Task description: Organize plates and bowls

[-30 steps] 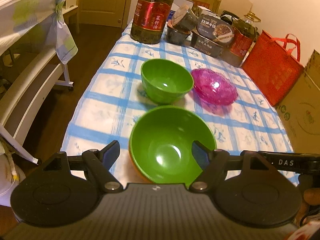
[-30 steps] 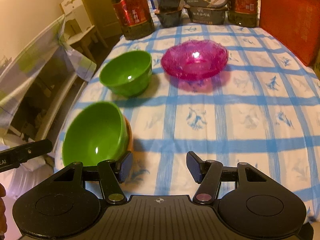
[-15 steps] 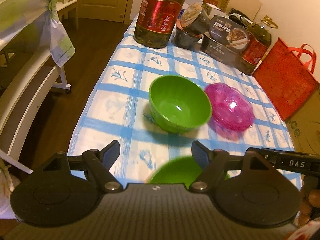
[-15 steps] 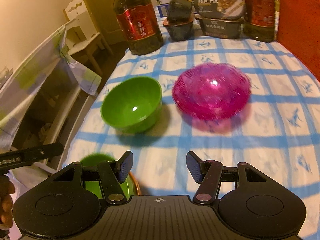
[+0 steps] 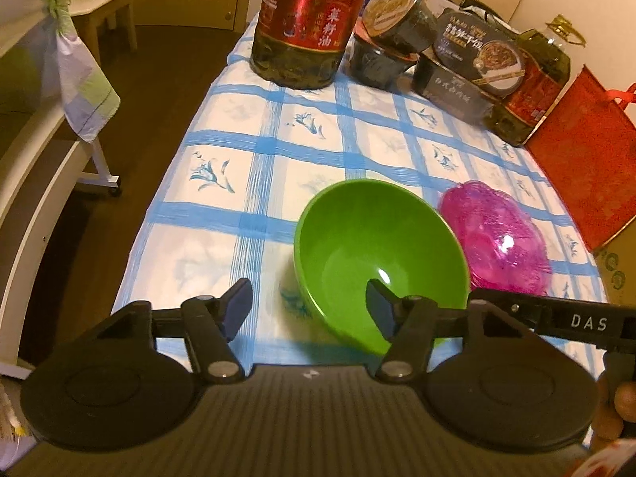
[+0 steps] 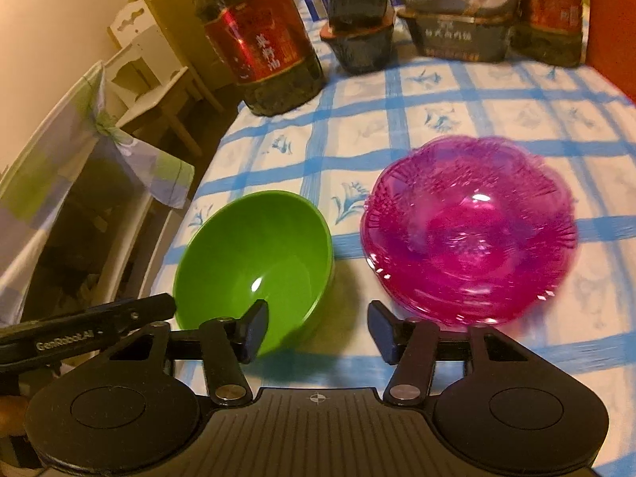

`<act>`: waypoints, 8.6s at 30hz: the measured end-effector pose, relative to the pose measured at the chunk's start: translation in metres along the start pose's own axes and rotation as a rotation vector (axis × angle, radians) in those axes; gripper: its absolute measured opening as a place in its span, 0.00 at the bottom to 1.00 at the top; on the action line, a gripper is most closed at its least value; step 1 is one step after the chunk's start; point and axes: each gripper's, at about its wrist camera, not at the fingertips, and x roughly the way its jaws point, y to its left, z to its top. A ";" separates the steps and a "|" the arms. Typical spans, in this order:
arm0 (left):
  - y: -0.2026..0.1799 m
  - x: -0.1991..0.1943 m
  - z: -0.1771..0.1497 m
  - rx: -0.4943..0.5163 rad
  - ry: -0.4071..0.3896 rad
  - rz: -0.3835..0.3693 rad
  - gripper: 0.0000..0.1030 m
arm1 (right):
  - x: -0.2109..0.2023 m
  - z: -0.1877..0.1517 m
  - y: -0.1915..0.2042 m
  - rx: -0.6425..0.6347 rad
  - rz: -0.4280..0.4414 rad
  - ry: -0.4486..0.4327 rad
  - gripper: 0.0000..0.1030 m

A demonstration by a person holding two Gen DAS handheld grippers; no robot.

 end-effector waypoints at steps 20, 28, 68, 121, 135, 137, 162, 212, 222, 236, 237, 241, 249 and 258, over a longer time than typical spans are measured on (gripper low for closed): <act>0.004 0.051 0.012 0.040 0.054 -0.018 0.10 | 0.055 0.007 -0.003 -0.004 -0.013 0.081 0.19; -0.004 0.040 0.011 0.070 0.044 0.000 0.10 | 0.048 0.004 0.000 -0.014 -0.024 0.071 0.16; -0.148 -0.136 -0.158 0.115 0.013 -0.204 0.10 | -0.210 -0.183 -0.057 0.067 -0.100 -0.088 0.15; -0.075 -0.221 -0.215 -0.078 -0.094 -0.147 0.10 | -0.226 -0.221 0.030 -0.162 -0.013 -0.061 0.15; -0.039 -0.196 -0.170 -0.119 -0.118 -0.071 0.10 | -0.171 -0.172 0.056 -0.209 0.022 -0.023 0.15; -0.034 -0.188 -0.162 -0.124 -0.116 -0.060 0.10 | -0.161 -0.163 0.059 -0.217 0.021 -0.015 0.15; -0.007 -0.128 -0.146 -0.124 -0.027 0.017 0.10 | -0.081 -0.137 0.057 -0.227 0.004 0.110 0.15; -0.004 -0.137 -0.147 -0.162 -0.079 -0.007 0.29 | -0.093 -0.130 0.025 -0.062 0.078 0.021 0.08; -0.013 -0.161 -0.159 -0.155 -0.078 -0.007 0.36 | -0.133 -0.150 0.021 -0.064 0.044 -0.036 0.49; -0.030 -0.192 -0.215 -0.104 -0.082 0.048 0.65 | -0.165 -0.210 0.013 -0.094 -0.058 0.003 0.57; -0.031 -0.193 -0.218 -0.099 -0.081 0.055 0.66 | -0.167 -0.214 0.013 -0.104 -0.071 0.004 0.57; -0.038 -0.196 -0.230 -0.069 -0.093 0.079 0.77 | -0.171 -0.228 0.013 -0.127 -0.105 0.016 0.60; -0.056 -0.197 -0.244 -0.005 -0.096 0.050 0.78 | -0.177 -0.242 0.004 -0.115 -0.137 0.026 0.65; -0.066 -0.199 -0.246 0.013 -0.073 0.028 0.78 | -0.186 -0.242 0.000 -0.107 -0.142 0.010 0.65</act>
